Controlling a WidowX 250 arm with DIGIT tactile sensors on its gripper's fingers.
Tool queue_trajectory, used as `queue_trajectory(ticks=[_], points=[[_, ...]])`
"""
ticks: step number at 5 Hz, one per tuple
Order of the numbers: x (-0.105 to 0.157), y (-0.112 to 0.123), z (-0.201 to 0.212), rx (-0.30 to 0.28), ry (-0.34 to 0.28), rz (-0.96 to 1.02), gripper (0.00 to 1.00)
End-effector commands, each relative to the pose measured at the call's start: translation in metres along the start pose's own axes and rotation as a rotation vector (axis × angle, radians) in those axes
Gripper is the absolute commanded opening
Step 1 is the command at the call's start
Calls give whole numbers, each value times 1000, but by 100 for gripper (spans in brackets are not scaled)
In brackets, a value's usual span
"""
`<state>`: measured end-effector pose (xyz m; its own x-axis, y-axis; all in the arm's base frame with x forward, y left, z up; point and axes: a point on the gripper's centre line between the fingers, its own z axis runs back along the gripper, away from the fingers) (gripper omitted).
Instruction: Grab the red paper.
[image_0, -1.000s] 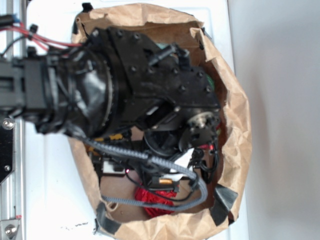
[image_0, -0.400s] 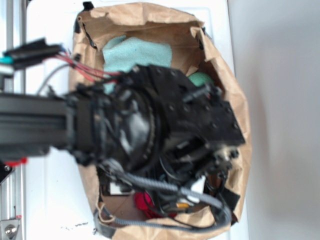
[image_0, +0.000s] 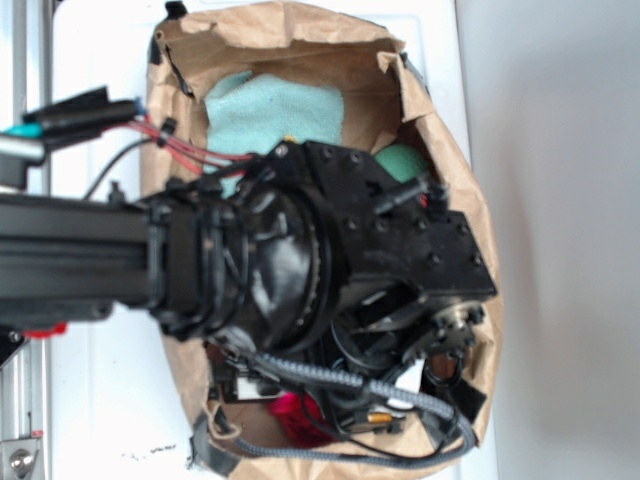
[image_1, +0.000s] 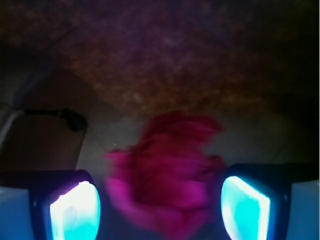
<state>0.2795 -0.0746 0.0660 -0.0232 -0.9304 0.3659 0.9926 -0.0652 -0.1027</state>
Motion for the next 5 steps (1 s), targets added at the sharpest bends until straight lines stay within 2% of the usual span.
queue_trajectory(ticks=[1,2,4,5], points=[[-5,3,44,133,-17,-17,100],[-4,2,43,109,-27,-24,100],[8,-5,12,29,19,-83,100],[13,-5,-1,9,8,-97,100]])
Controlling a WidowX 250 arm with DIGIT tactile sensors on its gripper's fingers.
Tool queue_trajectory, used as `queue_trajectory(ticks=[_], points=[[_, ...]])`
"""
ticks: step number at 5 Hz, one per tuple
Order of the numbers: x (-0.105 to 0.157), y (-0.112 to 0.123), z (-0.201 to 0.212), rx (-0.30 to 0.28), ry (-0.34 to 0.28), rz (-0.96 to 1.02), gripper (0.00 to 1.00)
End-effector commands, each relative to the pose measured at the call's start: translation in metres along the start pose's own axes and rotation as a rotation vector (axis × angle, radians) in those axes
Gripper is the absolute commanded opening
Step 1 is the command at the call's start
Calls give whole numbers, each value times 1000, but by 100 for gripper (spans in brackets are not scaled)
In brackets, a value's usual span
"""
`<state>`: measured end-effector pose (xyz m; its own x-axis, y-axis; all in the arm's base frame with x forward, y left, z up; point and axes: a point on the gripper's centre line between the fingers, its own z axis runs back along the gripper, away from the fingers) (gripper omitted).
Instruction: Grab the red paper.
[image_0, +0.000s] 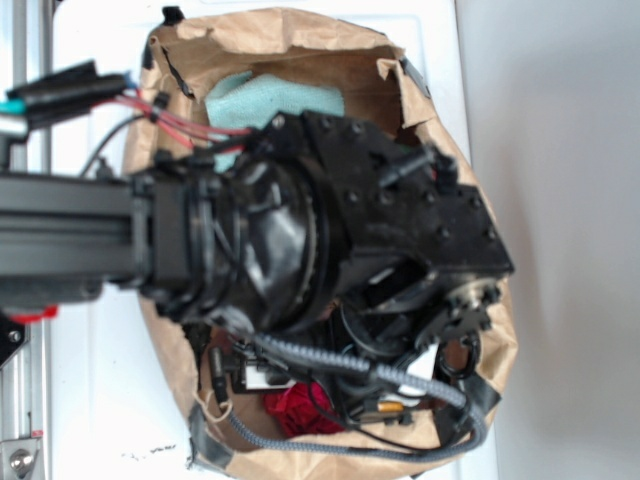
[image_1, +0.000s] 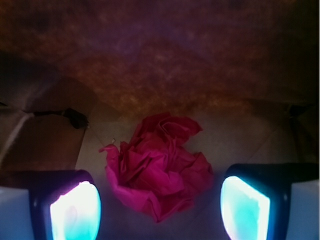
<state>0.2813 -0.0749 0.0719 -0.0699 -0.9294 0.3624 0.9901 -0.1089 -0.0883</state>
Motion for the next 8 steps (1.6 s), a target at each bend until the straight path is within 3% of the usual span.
queue_trajectory(ticks=[1,3,4,5,7,8], points=[[13,-6,-17,-13,-11,-72,100],[23,-13,-40,-89,25,-127,100],[20,-13,-41,-83,32,-127,100],[15,-11,-39,-65,30,-102,0],[-5,-13,-10,8,20,-20,0],[-31,-21,13,110,-5,163,0]])
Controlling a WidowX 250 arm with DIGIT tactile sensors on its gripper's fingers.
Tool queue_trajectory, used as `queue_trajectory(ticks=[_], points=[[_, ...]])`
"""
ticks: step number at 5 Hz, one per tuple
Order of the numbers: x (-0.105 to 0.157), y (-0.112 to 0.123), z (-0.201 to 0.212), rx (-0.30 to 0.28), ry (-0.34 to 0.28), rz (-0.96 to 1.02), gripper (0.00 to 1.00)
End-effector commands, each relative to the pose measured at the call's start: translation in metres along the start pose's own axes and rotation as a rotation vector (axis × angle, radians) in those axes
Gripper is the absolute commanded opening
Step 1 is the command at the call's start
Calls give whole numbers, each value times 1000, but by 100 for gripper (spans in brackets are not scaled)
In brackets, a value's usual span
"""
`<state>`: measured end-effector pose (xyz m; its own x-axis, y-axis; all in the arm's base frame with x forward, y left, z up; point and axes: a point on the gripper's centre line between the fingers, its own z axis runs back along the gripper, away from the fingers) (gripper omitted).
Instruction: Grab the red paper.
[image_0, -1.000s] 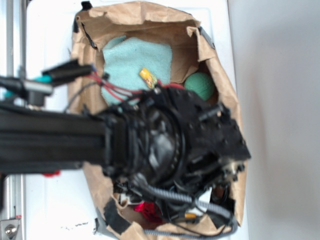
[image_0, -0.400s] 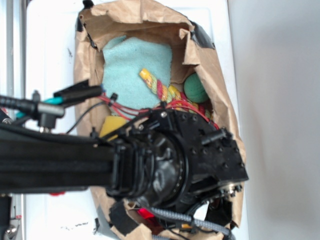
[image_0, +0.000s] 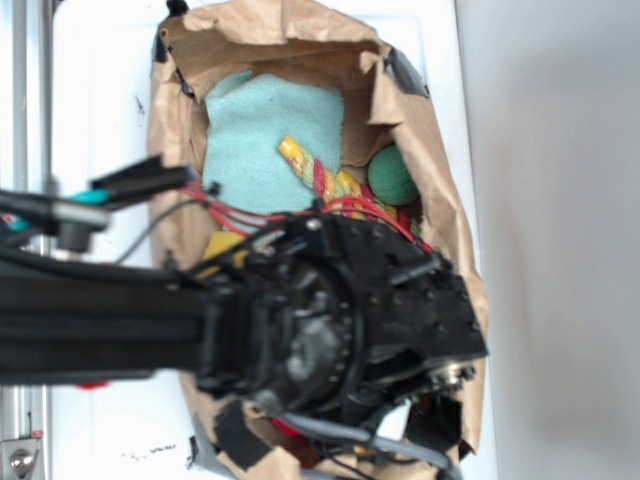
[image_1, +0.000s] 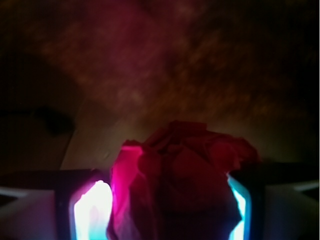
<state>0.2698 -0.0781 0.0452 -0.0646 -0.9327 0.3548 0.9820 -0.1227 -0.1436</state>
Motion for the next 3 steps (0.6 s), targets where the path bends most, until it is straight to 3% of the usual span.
queue_trajectory(ticks=[1,3], points=[[-44,-24,60,255,-58,388,0],[-47,-39,93,549,52,827,0]])
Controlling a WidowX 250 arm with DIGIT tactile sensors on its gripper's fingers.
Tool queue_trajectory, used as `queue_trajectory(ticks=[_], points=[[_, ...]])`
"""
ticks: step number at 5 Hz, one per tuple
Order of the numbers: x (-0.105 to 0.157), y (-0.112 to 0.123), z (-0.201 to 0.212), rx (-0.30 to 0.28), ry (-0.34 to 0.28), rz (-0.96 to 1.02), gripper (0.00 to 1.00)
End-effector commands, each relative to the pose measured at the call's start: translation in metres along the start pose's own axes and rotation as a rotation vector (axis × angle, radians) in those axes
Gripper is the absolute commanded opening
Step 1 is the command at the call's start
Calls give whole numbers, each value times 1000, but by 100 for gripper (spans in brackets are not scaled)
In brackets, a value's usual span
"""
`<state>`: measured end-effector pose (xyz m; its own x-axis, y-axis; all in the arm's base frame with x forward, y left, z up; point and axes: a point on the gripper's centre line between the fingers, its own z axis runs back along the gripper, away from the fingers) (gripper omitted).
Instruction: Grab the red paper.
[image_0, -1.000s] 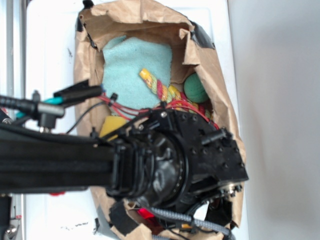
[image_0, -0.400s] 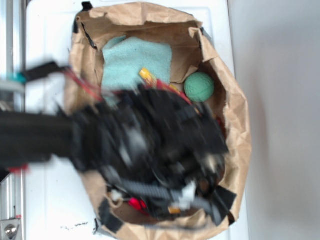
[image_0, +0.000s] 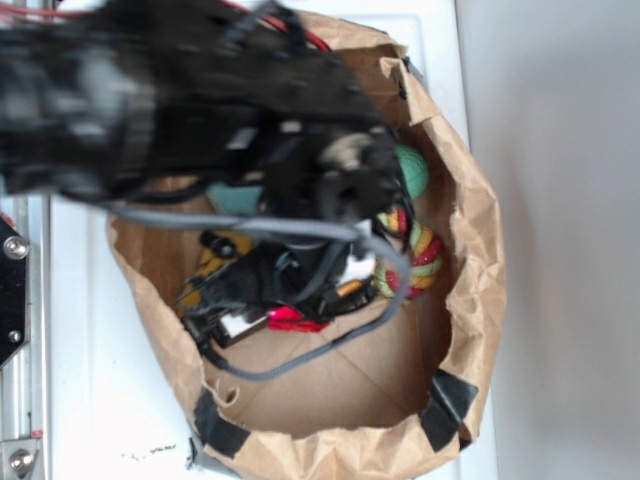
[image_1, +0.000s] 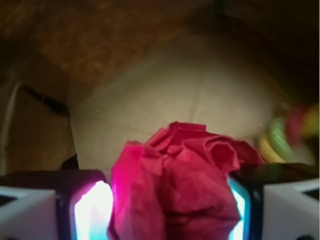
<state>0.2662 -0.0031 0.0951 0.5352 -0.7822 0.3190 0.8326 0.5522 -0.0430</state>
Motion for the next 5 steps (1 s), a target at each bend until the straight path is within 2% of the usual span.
queue_trajectory(ticks=[1,2,3,4,5], points=[[3,-12,34,353,66,410,0],[14,-10,41,351,79,673,0],[25,-2,46,294,34,855,0],[36,2,53,243,15,927,0],[39,2,62,219,4,918,0]])
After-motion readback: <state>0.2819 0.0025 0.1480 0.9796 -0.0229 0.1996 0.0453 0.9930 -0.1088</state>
